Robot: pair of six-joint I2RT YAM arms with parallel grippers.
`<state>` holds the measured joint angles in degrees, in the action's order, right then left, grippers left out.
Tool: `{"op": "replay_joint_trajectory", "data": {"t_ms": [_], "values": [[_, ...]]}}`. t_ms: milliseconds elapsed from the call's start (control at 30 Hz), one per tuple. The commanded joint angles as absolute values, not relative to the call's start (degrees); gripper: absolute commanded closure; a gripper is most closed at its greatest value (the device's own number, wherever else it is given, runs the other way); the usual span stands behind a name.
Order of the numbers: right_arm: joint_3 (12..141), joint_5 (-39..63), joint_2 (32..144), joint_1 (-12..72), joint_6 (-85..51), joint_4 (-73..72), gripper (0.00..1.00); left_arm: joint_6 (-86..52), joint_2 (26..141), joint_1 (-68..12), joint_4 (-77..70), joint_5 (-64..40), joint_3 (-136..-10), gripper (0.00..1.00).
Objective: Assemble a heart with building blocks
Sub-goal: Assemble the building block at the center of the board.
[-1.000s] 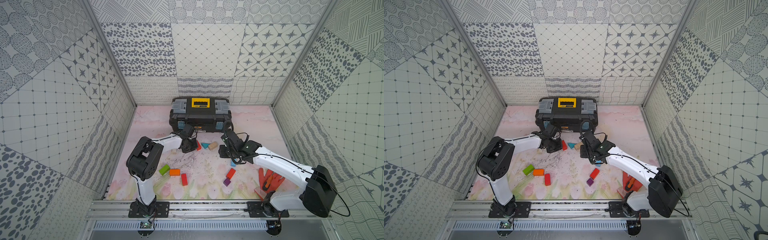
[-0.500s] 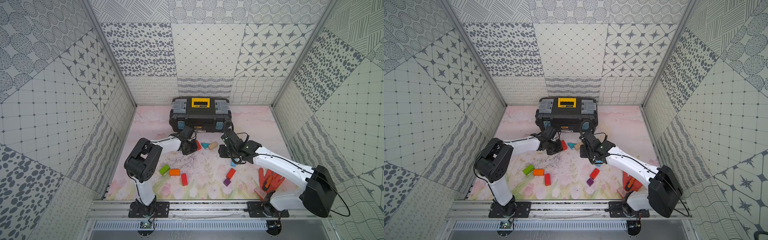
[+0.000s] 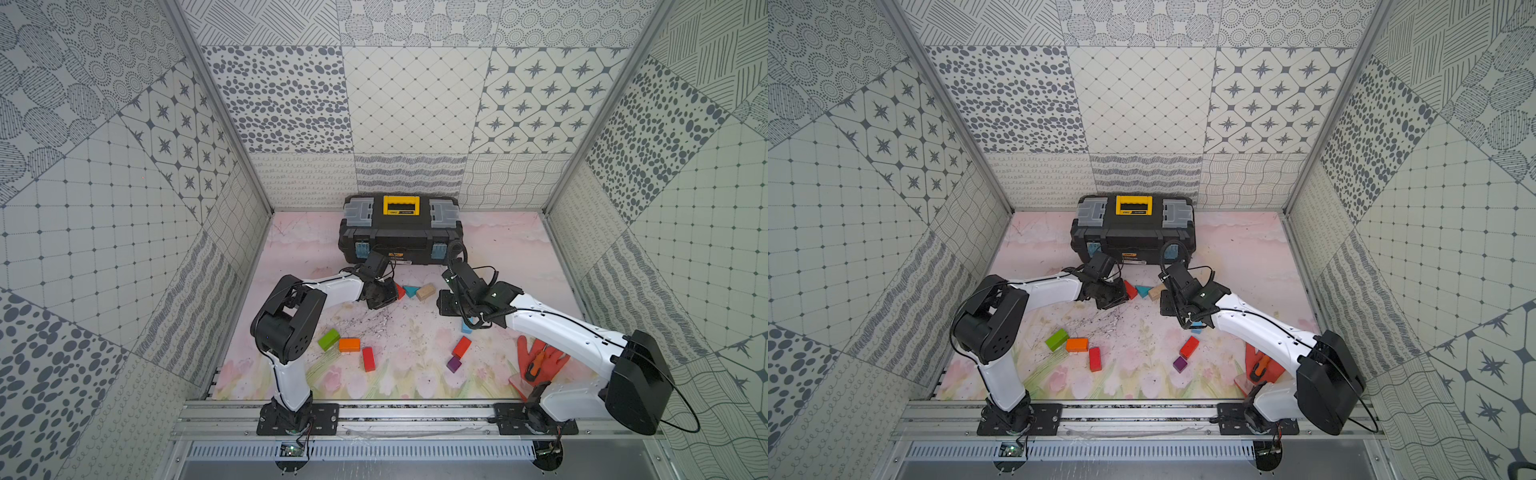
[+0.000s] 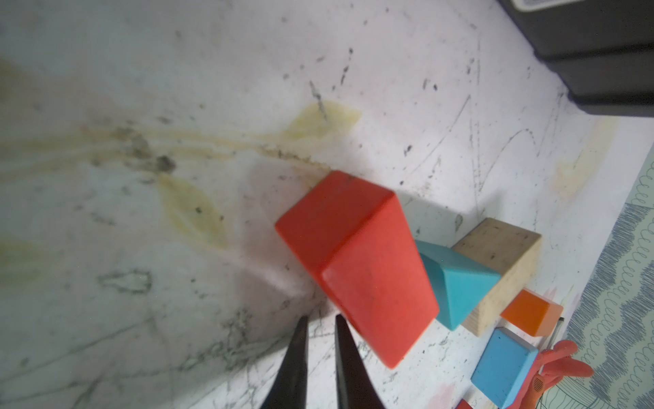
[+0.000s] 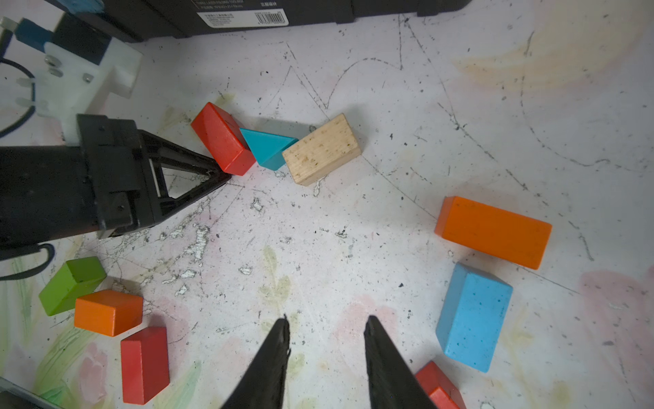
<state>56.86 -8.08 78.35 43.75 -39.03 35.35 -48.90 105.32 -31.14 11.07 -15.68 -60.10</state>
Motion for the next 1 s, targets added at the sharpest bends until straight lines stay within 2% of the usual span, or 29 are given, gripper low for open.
{"op": "replay_joint_trajectory", "data": {"t_ms": [0, 633, 800, 867, 933, 967], "values": [[56.3, -8.6, 77.3, 43.7, -40.0, 34.0, 0.61, -48.8, 105.5, -31.3, 11.4, -15.9, -60.5, 0.85], [56.7, -8.9, 76.8, 43.7, -39.8, 34.6, 0.61, -46.4, 106.1, -31.3, 15.1, -13.9, -62.8, 0.85], [57.3, -9.9, 77.2, 43.7, -39.9, 36.0, 0.6, -45.7, 102.7, -31.2, 18.5, -12.1, -61.2, 0.85], [58.1, -11.8, 78.2, 43.7, -40.1, 38.1, 0.51, -44.8, 100.3, -31.3, 20.7, -10.8, -60.5, 0.84], [59.1, -13.7, 80.1, 42.8, -40.2, 41.3, 0.35, -43.6, 97.1, -31.2, 22.6, -9.3, -59.3, 0.8], [59.6, -13.7, 81.0, 42.0, -40.1, 42.6, 0.32, -43.2, 95.6, -31.2, 23.3, -8.6, -58.7, 0.78]]}}
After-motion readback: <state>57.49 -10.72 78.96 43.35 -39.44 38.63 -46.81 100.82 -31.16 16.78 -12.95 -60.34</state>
